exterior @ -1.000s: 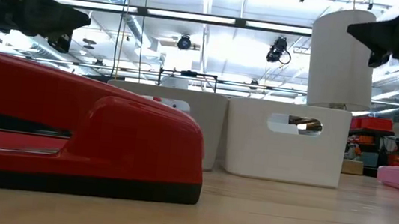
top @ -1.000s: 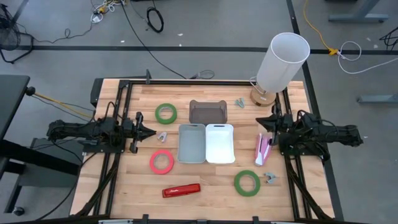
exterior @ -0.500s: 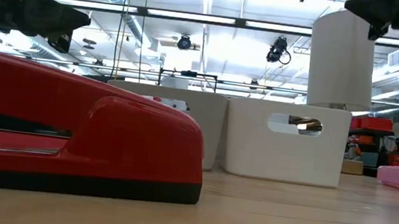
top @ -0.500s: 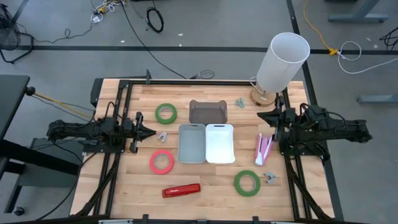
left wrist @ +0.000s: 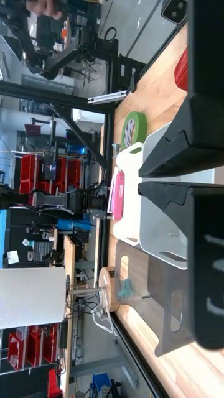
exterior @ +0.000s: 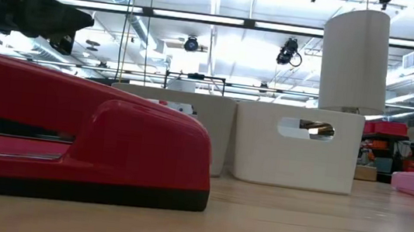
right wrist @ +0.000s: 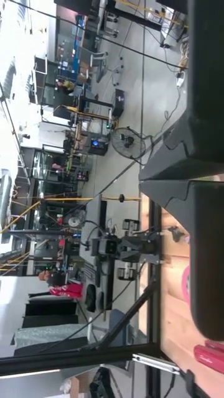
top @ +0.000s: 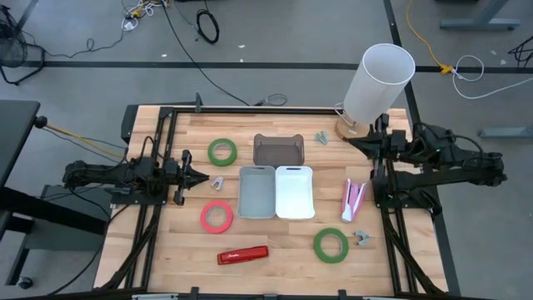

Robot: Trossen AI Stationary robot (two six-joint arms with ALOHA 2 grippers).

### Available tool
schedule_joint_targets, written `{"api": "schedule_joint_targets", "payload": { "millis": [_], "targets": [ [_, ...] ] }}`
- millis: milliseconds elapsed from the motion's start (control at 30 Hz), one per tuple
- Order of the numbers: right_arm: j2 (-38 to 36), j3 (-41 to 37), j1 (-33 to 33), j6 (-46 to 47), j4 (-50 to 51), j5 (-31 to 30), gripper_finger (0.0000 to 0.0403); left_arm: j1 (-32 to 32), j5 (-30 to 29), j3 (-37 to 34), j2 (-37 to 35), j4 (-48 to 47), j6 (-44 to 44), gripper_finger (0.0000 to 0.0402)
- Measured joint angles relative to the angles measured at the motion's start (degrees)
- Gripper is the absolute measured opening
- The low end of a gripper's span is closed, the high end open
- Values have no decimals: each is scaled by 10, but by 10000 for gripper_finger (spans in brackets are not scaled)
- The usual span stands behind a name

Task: Pick and place Stapler, Stapler remover, tape
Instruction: Put the pink stapler in the white bin

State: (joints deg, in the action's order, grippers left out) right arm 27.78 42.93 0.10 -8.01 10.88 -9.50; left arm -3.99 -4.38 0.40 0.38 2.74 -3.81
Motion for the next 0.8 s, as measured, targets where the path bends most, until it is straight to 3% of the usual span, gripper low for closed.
{"api": "schedule_joint_targets", "payload": {
  "millis": [267, 533, 800],
  "targets": [
    [38, 49, 0, 0, 1, 1, 0, 0, 0, 0, 0, 0, 0, 28],
    [68, 52, 0, 0, 17, 86, 0, 0, 0, 0, 0, 0, 0, 28],
    [105, 52, 12, 0, 25, 100, 1, 0, 0, 0, 0, 0, 0, 28]
  ]
}}
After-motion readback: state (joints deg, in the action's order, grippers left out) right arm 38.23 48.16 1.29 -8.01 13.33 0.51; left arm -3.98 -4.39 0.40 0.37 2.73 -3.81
